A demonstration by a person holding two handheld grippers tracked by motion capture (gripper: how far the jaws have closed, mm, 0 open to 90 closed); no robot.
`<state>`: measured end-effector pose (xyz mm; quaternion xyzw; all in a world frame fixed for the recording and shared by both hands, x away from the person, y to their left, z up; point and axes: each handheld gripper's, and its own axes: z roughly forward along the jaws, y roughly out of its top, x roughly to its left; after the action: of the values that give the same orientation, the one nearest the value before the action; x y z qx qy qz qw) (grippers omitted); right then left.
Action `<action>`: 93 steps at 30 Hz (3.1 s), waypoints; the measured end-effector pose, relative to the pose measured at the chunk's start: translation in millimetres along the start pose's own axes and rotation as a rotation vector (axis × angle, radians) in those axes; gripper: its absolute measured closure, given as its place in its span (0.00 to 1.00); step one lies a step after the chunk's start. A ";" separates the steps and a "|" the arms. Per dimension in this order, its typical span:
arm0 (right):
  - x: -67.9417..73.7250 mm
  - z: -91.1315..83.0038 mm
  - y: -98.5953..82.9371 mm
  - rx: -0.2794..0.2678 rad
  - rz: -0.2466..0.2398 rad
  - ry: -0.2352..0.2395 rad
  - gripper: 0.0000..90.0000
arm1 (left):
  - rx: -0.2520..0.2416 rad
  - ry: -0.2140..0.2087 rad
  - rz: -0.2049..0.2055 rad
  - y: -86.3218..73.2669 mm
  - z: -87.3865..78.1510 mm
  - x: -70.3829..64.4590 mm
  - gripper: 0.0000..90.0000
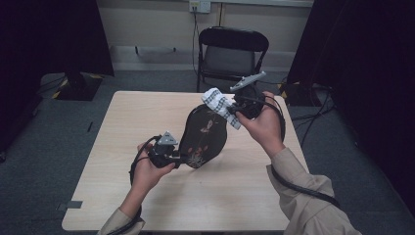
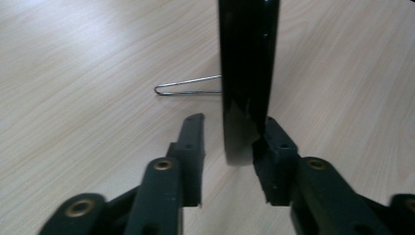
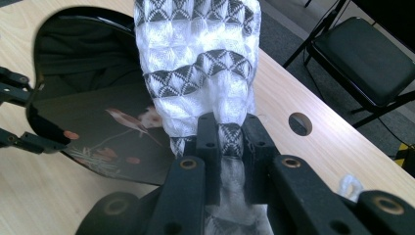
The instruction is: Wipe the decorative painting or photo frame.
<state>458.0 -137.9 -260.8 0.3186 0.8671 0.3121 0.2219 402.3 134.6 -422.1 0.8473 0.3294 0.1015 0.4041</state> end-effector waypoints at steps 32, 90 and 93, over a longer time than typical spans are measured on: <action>-17.4 43.9 -45.5 0.088 0.103 0.009 0.90 | 0.025 -0.081 -0.020 -4.8 -11.1 7.4 0.87; 16.2 124.6 -137.0 0.297 0.077 0.042 0.91 | 0.019 -0.067 -0.025 -7.0 -11.3 7.4 0.87; 25.7 127.7 -138.5 0.298 0.056 0.078 0.91 | 0.022 -0.066 -0.028 -7.0 -11.4 7.8 0.87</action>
<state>457.2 -152.5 -450.3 0.3600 0.9024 0.1981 0.1296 399.9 149.9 -420.7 0.8499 0.3288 0.0645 0.4067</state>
